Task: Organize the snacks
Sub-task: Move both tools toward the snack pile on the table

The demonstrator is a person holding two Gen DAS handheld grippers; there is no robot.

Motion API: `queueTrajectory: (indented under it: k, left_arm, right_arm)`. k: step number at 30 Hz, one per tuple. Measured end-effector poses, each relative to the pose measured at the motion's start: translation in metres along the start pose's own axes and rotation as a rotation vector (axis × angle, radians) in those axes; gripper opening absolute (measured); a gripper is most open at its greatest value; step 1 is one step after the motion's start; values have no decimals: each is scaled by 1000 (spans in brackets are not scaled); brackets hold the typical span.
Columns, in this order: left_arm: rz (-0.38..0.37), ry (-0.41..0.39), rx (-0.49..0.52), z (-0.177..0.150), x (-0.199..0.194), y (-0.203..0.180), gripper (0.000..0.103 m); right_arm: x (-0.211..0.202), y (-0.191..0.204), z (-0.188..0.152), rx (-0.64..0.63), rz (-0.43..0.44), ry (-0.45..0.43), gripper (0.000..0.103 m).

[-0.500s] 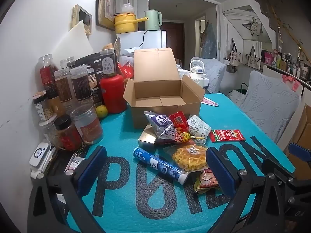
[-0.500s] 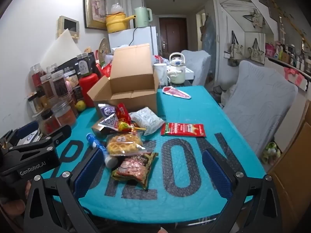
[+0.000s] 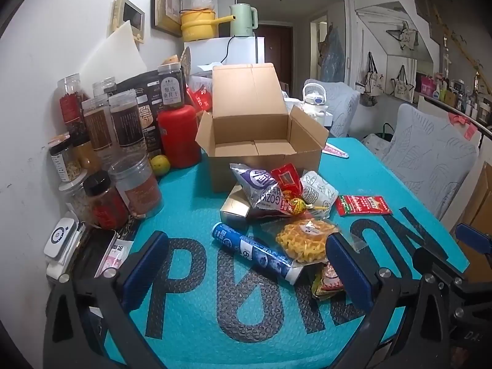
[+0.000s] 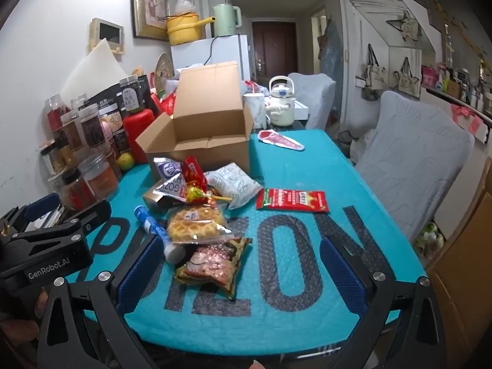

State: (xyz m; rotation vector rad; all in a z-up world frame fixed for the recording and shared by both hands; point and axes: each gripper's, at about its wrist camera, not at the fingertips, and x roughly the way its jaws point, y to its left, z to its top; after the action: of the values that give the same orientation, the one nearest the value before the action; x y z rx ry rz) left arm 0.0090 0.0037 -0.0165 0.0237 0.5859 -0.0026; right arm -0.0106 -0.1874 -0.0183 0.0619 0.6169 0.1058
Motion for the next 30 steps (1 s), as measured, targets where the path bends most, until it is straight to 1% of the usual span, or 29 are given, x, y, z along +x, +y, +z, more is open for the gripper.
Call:
queueTrajectory:
  k: [7,20,30]
  left_arm:
    - [-8,39,16,-4,6,-4,103]
    - [8,75,25,-8,15,-4,103]
    - [-1,87,16,-9,17,-2,103]
  right_arm:
    - [10,-1,-3,7,3,34,103]
    - [27,0,-11,13,-4,95,103]
    - [31,1,-12,9,-1,103,103]
